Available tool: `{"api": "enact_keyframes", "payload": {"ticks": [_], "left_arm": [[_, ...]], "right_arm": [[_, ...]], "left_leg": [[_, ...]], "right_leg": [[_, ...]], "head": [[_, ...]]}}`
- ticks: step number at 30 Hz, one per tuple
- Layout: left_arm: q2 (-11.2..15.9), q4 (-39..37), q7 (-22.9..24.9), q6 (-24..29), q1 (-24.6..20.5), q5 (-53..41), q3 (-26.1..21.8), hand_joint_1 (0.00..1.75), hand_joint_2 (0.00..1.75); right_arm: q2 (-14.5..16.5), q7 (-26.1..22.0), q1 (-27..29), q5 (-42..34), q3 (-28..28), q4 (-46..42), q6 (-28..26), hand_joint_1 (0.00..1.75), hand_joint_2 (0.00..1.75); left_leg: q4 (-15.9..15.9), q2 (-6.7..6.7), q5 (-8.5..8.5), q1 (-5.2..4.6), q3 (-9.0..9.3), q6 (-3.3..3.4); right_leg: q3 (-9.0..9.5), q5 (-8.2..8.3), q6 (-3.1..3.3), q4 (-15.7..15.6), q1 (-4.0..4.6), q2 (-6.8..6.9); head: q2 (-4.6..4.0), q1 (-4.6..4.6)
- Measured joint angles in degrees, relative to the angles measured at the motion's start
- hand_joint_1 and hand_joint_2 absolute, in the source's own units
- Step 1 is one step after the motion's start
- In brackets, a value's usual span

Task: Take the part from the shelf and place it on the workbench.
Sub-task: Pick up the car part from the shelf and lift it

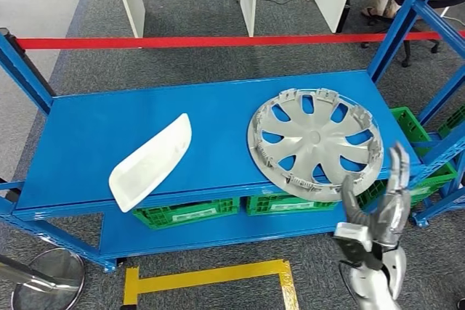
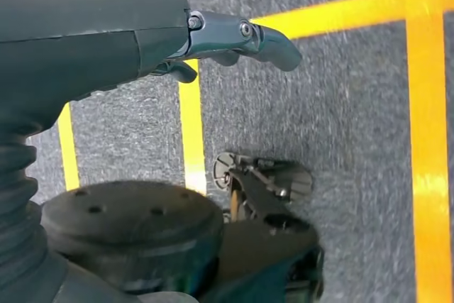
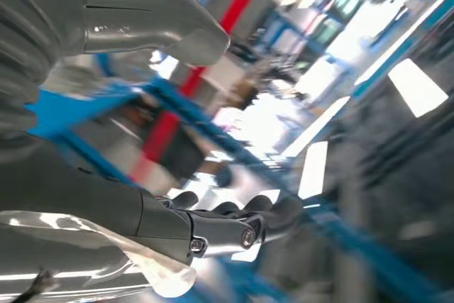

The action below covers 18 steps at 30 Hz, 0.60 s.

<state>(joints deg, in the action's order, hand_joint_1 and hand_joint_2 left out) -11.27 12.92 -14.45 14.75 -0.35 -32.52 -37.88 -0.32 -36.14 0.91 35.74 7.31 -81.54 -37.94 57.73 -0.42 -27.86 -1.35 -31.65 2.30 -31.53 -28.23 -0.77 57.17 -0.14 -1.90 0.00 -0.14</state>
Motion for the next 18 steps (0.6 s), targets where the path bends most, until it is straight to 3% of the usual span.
{"api": "enact_keyframes", "payload": {"ticks": [3, 8, 13, 18], "left_arm": [[-0.3, -0.6, -0.5, -0.9, -0.1, -1.5, 0.0, 0.0, 1.75], [-0.5, -1.1, -0.5, -1.9, 0.0, -2.0, 0.0, 0.0, 1.75], [-0.5, -1.3, -1.1, -2.5, 0.2, -2.4, 0.0, 0.0, 1.75], [-0.5, -1.8, -3.1, -2.3, 0.8, -2.6, 0.0, 0.0, 1.75]], "right_arm": [[-2.2, 5.9, -1.1, 6.9, 4.6, 0.1, -0.8, 0.0, 1.75], [-7.0, 17.1, -2.8, 9.1, 10.9, 1.0, 2.7, 0.0, 1.75], [-11.0, 23.2, -2.9, 10.1, 15.4, 1.3, 7.8, 0.0, 1.75], [-14.8, 25.5, -0.9, 10.9, 17.0, -0.4, 9.4, 0.0, 1.75]], "left_leg": [[0.0, -0.04, 0.01, 0.0, -0.01, 0.01], [0.0, -0.06, 0.02, -0.01, -0.02, 0.03], [0.1, -0.1, 0.01, -0.01, -0.05, 0.05], [0.1, -0.13, -0.02, -0.01, -0.1, 0.08]], "right_leg": [[0.0, 0.0, 0.0, 0.0, 0.0, 0.09], [0.03, 0.0, -0.01, 0.0, -0.01, 0.11], [0.03, -0.01, -0.03, 0.0, -0.01, 0.16], [0.0, -0.03, -0.05, 0.0, -0.01, 0.14]], "head": [[0.0, -0.01], [0.0, 0.01], [0.0, -0.01], [0.0, 0.01]]}}
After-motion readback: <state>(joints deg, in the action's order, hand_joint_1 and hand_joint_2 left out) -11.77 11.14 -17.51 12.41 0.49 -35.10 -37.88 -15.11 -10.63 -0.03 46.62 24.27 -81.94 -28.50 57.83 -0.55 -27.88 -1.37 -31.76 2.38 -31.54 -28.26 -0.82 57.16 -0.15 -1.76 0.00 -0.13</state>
